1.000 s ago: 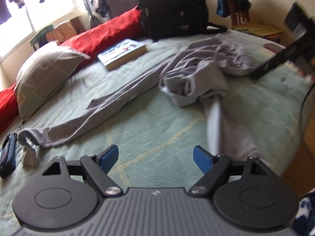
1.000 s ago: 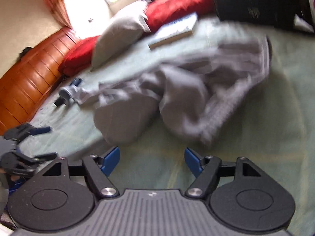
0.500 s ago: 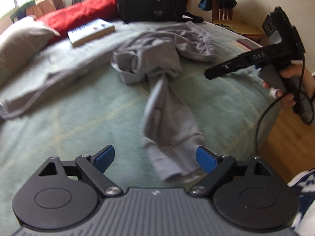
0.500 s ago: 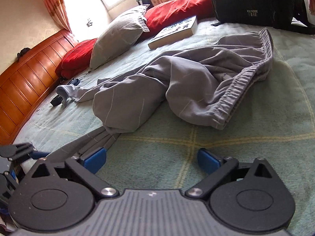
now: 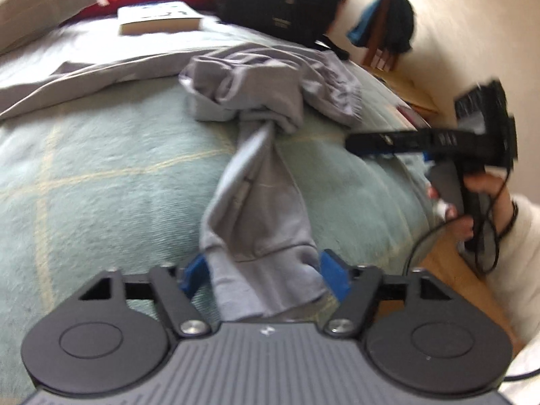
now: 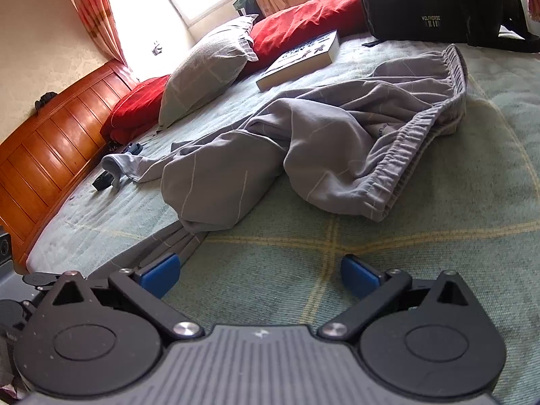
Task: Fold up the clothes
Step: 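Grasp the grey sleeve with the left tool and pull it straight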
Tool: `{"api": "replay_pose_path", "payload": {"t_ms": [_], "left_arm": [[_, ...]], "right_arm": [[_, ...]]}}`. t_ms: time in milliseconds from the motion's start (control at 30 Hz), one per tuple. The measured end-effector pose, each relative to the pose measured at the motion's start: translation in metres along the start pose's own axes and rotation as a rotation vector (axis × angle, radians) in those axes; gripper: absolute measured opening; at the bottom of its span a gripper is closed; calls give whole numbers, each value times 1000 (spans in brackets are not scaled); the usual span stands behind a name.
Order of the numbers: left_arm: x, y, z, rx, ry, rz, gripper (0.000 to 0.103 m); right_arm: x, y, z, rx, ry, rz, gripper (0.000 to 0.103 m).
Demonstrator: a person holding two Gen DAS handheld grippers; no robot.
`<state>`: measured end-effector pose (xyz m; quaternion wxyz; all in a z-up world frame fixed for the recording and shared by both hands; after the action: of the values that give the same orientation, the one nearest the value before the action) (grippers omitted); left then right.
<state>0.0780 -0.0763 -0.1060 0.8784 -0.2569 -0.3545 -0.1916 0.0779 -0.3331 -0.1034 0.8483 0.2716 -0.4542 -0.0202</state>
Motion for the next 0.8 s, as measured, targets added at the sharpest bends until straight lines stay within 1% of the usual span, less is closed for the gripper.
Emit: {"api": "replay_pose_path", "payload": {"t_ms": [33, 67, 100, 167, 200, 233, 267, 300, 333, 367, 433, 467, 500, 533, 733, 800], "left_arm": [[-1, 0, 4, -28, 1, 29, 52], [-1, -1, 9, -60, 2, 59, 52], [-3, 2, 7, -64, 10, 89, 51], [-7, 10, 2, -62, 26, 147, 43], [-7, 14, -1, -60, 22, 185, 34], [-7, 19, -5, -59, 16, 223, 31], [-6, 24, -8, -57, 10, 262, 31], [-6, 28, -9, -53, 10, 290, 23], [-5, 29, -9, -40, 14, 296, 13], [-4, 31, -8, -27, 18, 298, 13], [0, 28, -3, 1, 14, 252, 11], [3, 33, 4, 28, 1, 235, 10], [7, 38, 12, 56, -15, 219, 8], [10, 43, 20, 85, -30, 203, 4], [32, 74, 67, 257, -123, 105, 2], [33, 91, 82, 301, -143, 118, 2]], "right_arm": [[0, 0, 0, 2, -2, -3, 103], [0, -1, 0, 4, -4, -5, 103], [-1, -1, 0, 5, -6, -5, 103], [-1, -1, 0, 5, -10, -4, 103], [-2, -1, 0, 5, -12, -4, 103], [-2, -1, 0, 5, -13, -3, 103], [-2, 0, 1, 5, -15, -2, 103], [-2, 0, 1, 5, -16, -2, 103], [-3, 0, 1, 6, -17, 0, 103], [-3, 0, 1, 6, -17, 1, 103], [-3, 1, 1, 5, -17, 2, 103], [-3, 1, 1, 3, -18, 1, 103], [-3, 1, 2, 1, -17, 0, 103], [-3, 2, 2, -2, -16, -2, 103], [0, 4, 7, -17, -7, -13, 103], [1, 6, 7, -24, -4, -15, 103]]}}
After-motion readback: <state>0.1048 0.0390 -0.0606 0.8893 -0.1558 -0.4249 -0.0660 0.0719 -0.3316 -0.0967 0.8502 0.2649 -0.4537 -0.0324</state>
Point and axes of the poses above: each gripper's, at about its wrist camera, not at the fingertips, and z roughly against the way its jaws point, y to its left, x to its top, the point moved 6 cm from there along -z, roughly the way its jaws point, and after that the axes turned 10 degrees about -y, right-handed, at the moved point
